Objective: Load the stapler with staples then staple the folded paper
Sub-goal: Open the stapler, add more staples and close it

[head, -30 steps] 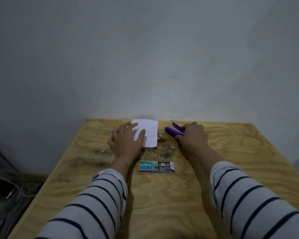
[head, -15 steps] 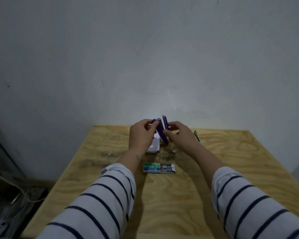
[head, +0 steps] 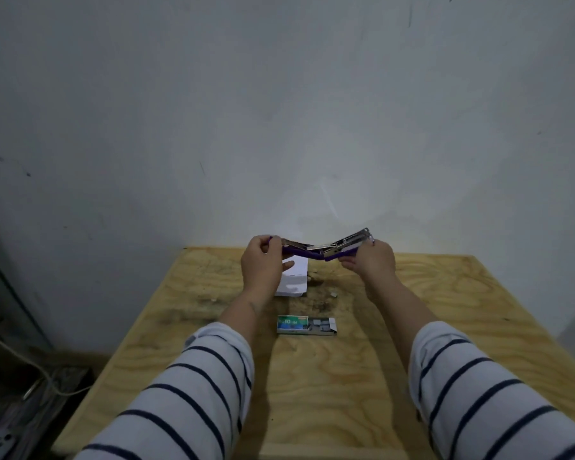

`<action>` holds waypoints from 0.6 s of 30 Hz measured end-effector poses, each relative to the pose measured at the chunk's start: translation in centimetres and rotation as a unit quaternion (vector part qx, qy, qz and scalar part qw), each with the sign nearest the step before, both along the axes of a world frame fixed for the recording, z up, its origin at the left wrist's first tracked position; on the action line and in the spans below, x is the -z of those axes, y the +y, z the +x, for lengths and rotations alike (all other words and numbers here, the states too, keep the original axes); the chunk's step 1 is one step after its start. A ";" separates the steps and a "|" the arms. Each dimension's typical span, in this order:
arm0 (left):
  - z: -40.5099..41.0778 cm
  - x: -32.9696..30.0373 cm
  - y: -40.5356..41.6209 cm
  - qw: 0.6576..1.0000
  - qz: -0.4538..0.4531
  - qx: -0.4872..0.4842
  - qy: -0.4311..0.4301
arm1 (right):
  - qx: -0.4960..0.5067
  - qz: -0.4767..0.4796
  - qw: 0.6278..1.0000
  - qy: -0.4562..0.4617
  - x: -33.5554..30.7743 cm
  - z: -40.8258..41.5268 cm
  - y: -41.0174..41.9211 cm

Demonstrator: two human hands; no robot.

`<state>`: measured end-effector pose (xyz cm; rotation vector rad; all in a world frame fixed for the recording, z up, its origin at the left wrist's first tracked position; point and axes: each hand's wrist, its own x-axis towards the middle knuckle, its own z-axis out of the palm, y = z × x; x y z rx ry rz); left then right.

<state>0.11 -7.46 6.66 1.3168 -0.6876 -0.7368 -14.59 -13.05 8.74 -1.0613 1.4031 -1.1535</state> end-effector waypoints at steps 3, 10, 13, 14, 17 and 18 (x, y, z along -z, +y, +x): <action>0.2 0.1 0.0 0.998 0.028 0.025 0.051 | -0.010 0.046 0.983 -0.177 -0.5 -0.6 0.5; -0.5 0.5 0.6 0.862 0.150 0.014 -0.484 | -0.030 0.052 0.981 -0.182 -0.1 -0.4 1.1; -1.3 -0.5 0.7 0.821 0.173 0.105 -0.534 | -0.045 0.056 0.985 -0.160 0.2 0.0 1.0; -1.5 -0.7 0.7 0.814 0.176 0.119 -0.541 | -0.050 0.058 0.985 -0.154 0.2 0.1 1.0; -2.0 -0.9 0.3 0.827 0.178 0.119 -0.520 | -0.061 0.058 0.983 -0.162 0.4 0.3 1.0; -2.0 -0.8 0.2 0.838 0.181 0.116 -0.501 | -0.062 0.059 0.981 -0.172 0.4 0.3 1.1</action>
